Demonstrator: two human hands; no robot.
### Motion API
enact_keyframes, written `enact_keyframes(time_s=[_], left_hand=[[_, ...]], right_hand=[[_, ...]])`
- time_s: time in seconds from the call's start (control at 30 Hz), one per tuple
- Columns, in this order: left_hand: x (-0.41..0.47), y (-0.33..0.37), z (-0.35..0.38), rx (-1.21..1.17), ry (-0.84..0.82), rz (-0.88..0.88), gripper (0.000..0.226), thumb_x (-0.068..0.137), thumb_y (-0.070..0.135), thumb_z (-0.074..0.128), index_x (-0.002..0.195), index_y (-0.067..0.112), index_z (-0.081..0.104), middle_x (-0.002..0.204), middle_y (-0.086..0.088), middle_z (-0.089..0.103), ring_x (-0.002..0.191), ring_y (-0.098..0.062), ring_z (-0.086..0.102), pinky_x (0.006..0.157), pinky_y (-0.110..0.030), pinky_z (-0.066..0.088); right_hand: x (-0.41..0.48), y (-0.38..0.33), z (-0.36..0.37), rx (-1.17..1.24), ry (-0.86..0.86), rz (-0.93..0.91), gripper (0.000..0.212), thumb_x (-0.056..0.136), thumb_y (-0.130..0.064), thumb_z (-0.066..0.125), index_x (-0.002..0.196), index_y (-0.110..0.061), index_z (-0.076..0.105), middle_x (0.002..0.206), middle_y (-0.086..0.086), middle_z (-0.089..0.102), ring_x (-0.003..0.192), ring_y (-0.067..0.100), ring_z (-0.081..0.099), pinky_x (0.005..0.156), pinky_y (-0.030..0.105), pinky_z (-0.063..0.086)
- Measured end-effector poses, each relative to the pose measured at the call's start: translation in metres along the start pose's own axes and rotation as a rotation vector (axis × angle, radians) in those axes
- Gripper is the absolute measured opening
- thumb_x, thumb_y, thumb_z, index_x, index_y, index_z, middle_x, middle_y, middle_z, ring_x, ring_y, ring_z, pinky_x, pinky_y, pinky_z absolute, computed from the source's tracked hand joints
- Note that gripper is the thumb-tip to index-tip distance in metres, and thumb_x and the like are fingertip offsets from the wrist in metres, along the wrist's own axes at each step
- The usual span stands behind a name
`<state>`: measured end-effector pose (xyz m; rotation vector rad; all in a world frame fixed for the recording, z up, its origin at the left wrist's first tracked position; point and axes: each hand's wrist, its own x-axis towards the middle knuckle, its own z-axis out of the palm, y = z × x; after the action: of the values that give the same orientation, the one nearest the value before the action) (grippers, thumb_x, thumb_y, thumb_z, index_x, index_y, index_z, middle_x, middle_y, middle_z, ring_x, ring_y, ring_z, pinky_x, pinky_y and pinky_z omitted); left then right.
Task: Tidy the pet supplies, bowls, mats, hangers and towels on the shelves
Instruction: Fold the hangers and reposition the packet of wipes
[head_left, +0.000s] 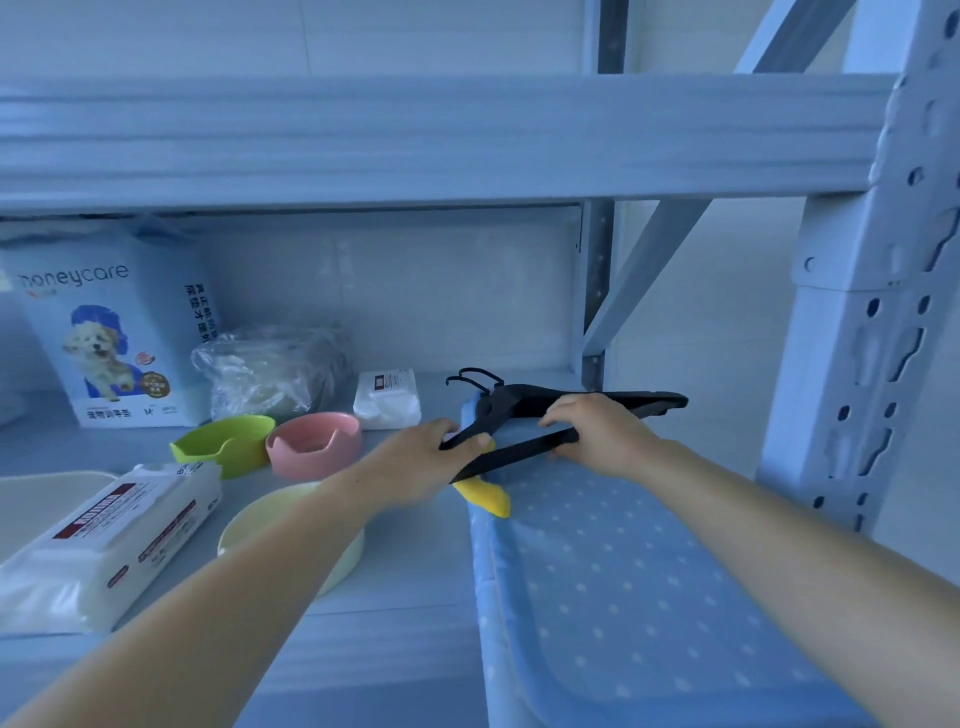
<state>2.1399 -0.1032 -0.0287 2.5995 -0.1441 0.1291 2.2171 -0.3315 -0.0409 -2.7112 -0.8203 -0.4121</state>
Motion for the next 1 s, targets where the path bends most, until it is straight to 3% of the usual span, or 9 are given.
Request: enact_keyframes(time_s=[0.03,0.1,0.17,0.23,0.33,0.63,0.77,0.87,1.0], left_hand=[[-0.004,-0.002,-0.002,-0.006,0.018,-0.015,0.047,0.086,0.066,0.034,0.111,0.031,0.053,0.097,0.01,0.063,0.078,-0.009,0.054,0.058,-0.015,0.034],[-0.009,-0.008,-0.009,-0.038,0.048,-0.015,0.037,0.087,0.064,0.033,0.093,0.036,0.057,0.075,0.015,0.066,0.065,-0.001,0.055,0.052,-0.01,0.035],[-0.013,-0.014,-0.016,-0.065,0.066,0.01,0.039,0.09,0.059,0.034,0.081,0.03,0.058,0.065,0.015,0.063,0.064,-0.001,0.056,0.06,-0.008,0.039],[-0.011,-0.022,-0.022,-0.004,0.076,0.016,0.045,0.093,0.055,0.031,0.094,0.021,0.061,0.09,0.007,0.066,0.091,-0.012,0.058,0.084,-0.025,0.042],[-0.001,-0.031,-0.027,-0.006,0.039,0.039,0.044,0.097,0.045,0.032,0.1,0.01,0.057,0.113,-0.013,0.062,0.107,-0.027,0.055,0.094,-0.036,0.04],[0.045,-0.061,-0.042,-0.018,-0.105,0.317,0.026,0.093,0.034,0.05,0.117,0.029,0.06,0.115,0.015,0.059,0.104,-0.007,0.057,0.091,-0.023,0.042],[0.068,-0.073,-0.051,0.046,-0.128,0.498,0.026,0.091,0.024,0.056,0.117,0.027,0.06,0.116,0.014,0.06,0.1,-0.006,0.058,0.083,-0.013,0.04],[0.081,-0.079,-0.052,0.073,-0.167,0.615,0.028,0.089,0.021,0.06,0.116,0.027,0.06,0.115,0.014,0.058,0.097,-0.003,0.055,0.072,0.001,0.035],[0.091,-0.085,-0.047,0.124,-0.201,0.713,0.03,0.087,0.023,0.062,0.117,0.025,0.059,0.116,0.009,0.059,0.1,-0.008,0.057,0.083,-0.017,0.041]], right_hand=[[-0.002,0.0,-0.001,0.015,0.004,-0.007,0.041,0.079,-0.027,0.072,0.118,-0.017,0.062,0.125,-0.005,0.057,0.114,0.015,0.051,0.096,0.027,0.039],[-0.007,0.0,-0.003,0.047,0.026,-0.017,0.042,0.079,-0.03,0.073,0.118,-0.019,0.062,0.125,-0.006,0.058,0.114,0.014,0.052,0.096,0.027,0.039],[-0.012,-0.004,-0.004,0.065,0.047,-0.017,0.04,0.08,-0.03,0.071,0.118,-0.02,0.062,0.124,-0.007,0.058,0.115,0.013,0.052,0.098,0.028,0.039],[-0.014,-0.01,-0.003,0.063,0.046,-0.012,0.037,0.082,-0.029,0.069,0.118,-0.02,0.062,0.123,-0.006,0.059,0.114,0.013,0.052,0.097,0.027,0.039],[-0.013,-0.024,-0.001,0.053,0.016,-0.011,0.036,0.083,-0.026,0.068,0.118,-0.018,0.062,0.121,-0.006,0.061,0.113,0.013,0.053,0.094,0.023,0.039],[0.0,-0.053,-0.007,0.09,-0.106,0.223,0.037,0.081,-0.009,0.052,0.109,-0.028,0.066,0.099,-0.022,0.058,0.098,0.0,0.056,0.087,0.019,0.044],[0.01,-0.065,-0.001,0.114,0.001,0.32,0.024,0.085,-0.017,0.053,0.1,-0.029,0.069,0.095,-0.019,0.064,0.092,0.001,0.059,0.074,0.01,0.04],[0.02,-0.078,0.008,0.107,0.052,0.362,0.014,0.086,-0.028,0.057,0.087,-0.026,0.071,0.086,-0.016,0.068,0.085,0.004,0.062,0.076,0.019,0.047],[0.028,-0.092,0.018,0.037,0.053,0.487,0.042,0.088,-0.046,0.054,0.066,-0.01,0.062,0.056,-0.004,0.049,0.054,0.015,0.045,0.054,0.026,0.035]])
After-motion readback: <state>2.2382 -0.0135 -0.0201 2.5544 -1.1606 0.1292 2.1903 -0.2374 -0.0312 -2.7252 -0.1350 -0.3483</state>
